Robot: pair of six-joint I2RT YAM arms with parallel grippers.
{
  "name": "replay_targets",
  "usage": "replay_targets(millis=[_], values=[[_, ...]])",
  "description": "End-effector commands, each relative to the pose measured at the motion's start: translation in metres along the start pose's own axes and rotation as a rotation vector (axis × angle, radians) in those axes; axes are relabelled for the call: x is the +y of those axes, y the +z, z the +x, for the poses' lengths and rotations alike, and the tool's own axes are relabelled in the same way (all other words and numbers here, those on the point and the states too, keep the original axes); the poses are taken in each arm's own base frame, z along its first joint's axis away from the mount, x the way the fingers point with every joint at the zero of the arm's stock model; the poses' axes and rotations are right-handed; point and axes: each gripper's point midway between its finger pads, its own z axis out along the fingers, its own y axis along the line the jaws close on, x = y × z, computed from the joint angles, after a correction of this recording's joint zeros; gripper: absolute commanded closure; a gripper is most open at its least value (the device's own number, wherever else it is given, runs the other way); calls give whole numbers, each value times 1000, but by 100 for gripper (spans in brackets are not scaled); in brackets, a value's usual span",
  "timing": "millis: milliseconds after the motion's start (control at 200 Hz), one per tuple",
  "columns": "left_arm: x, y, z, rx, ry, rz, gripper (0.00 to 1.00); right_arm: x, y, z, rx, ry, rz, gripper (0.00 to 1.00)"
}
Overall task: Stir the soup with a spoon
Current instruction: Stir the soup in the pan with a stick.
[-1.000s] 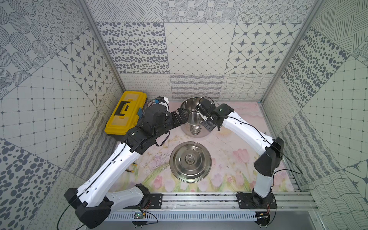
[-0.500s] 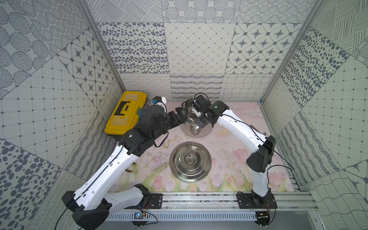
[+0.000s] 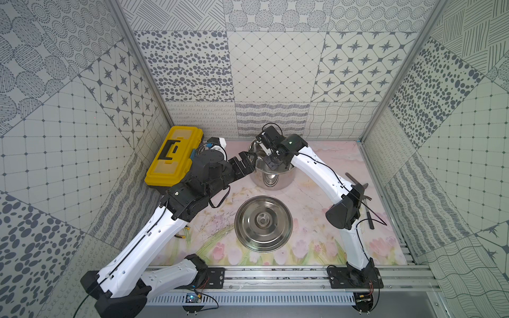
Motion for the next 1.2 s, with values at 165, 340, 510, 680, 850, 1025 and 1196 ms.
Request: replay_targets(millis=[165, 340, 510, 680, 850, 1025, 1196], values=[[-3, 2, -4, -14, -18, 17, 1, -44, 3, 2, 0, 74, 54, 100], [-2, 4, -2, -13, -26, 20, 1, -54, 0, 10, 16, 72, 77, 100], [-1, 8, 0, -4, -16, 19, 1, -55, -4, 29, 57, 65, 88, 100], [-10, 12, -3, -12, -15, 50, 1, -48, -18, 43, 52, 88, 63, 100], [-12, 16, -2, -5, -16, 57, 1, -29, -27, 54, 51, 82, 29, 100], [-13, 15, -2, -3, -17, 61, 1, -9, -40, 48, 17, 88, -11, 100], [-8, 11, -2, -9, -17, 47, 0, 9, -48, 32, -24, 80, -50, 100]])
